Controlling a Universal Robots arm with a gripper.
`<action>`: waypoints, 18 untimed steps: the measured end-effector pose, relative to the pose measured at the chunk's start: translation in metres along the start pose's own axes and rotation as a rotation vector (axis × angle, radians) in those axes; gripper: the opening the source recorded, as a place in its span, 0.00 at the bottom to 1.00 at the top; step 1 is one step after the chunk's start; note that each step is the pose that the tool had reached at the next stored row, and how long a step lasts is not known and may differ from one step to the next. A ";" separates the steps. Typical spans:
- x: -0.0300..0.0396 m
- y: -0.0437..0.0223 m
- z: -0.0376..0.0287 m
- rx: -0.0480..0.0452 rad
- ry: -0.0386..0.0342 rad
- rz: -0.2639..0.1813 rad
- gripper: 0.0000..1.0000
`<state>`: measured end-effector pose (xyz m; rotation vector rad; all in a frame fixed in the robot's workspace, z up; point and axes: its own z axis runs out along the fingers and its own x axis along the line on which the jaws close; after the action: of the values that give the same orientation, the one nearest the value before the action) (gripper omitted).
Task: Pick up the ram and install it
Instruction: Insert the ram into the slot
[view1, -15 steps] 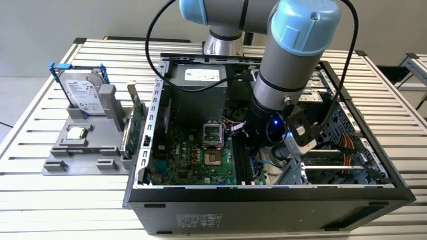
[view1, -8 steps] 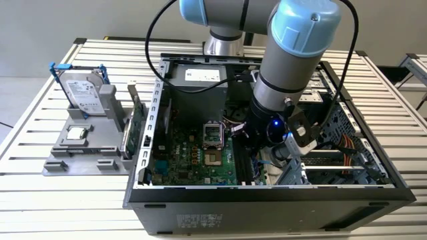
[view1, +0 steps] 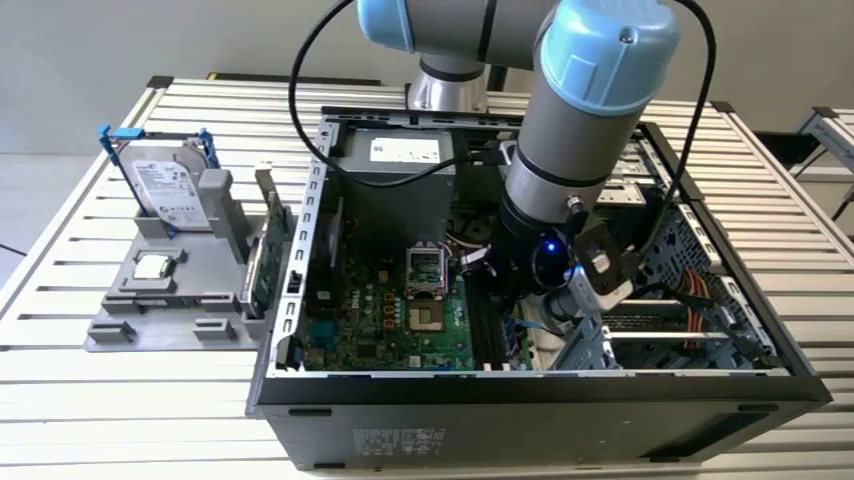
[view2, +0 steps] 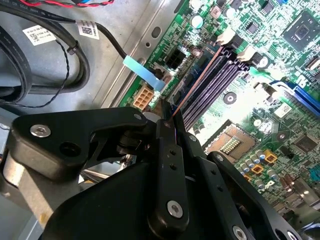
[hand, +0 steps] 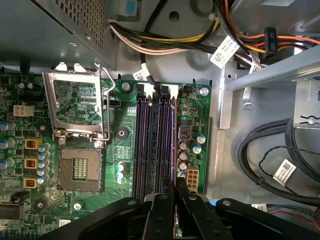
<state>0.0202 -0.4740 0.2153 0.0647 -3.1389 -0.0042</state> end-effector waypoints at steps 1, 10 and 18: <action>0.0000 0.0000 0.0003 0.0000 0.0000 0.000 0.00; 0.0004 0.0000 0.0015 0.0004 0.0001 0.000 0.00; 0.0004 0.0000 0.0024 0.0013 0.0000 0.000 0.00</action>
<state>0.0199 -0.4739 0.2129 0.0646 -3.1389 -0.0022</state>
